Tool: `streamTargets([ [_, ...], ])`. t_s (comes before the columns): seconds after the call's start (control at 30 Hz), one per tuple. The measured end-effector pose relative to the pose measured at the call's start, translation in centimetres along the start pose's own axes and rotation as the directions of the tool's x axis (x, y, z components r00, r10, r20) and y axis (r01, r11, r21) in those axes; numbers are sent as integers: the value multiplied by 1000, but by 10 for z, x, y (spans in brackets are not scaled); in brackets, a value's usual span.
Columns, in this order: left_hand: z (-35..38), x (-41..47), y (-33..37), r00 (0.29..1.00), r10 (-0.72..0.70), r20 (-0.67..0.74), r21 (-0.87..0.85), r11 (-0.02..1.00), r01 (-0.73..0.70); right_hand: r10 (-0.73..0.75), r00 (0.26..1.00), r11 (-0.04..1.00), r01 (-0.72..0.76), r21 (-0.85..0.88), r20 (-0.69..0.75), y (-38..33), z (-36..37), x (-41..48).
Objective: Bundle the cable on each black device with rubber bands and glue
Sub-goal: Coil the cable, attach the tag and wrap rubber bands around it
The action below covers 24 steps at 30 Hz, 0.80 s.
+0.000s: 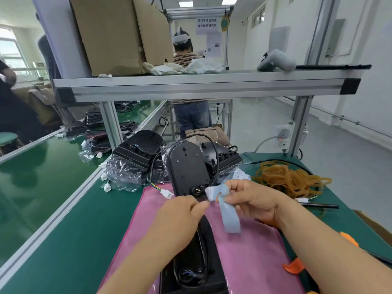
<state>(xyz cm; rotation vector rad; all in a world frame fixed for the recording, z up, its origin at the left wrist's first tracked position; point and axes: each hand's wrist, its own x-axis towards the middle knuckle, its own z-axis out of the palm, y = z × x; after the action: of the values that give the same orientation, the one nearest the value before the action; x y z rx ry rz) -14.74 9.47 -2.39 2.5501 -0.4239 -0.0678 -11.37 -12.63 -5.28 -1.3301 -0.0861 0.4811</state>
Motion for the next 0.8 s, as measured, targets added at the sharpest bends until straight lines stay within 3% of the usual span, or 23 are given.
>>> streamTargets([
  [0.1, 24, 22, 5, 996, -78, 54, -368, 925, 92, -29, 997, 1000, 29, -3, 66, 6, 5, -2],
  [0.2, 37, 32, 8, 986, -166, 31, -695, 705, 141, 21, 994, 987, -3, -164, 109, 9, 9, -5],
  [0.27, 40, 34, 8, 985, -168, 34, -803, 582, 127, 61, 991, 977, -36, -208, 116, 7, 9, -7],
  [0.37, 44, 36, 3, 989, -144, -11, -776, 625, 83, 93, 991, 973, -69, -221, 101, 4, 9, -8],
  [0.5, 49, 39, 0, 993, -59, -104, -614, 789, -17, 68, 987, 982, -92, -167, -147, 1, 14, -3],
  [0.6, 51, 37, 0, 991, 21, -133, -576, 812, -95, 7, 968, 997, -25, -70, -253, 1, 14, -1],
  [0.8, 52, 36, 10, 920, 83, -382, -422, 870, -254, 15, 942, 1000, -9, 18, -336, 1, 10, -3],
])
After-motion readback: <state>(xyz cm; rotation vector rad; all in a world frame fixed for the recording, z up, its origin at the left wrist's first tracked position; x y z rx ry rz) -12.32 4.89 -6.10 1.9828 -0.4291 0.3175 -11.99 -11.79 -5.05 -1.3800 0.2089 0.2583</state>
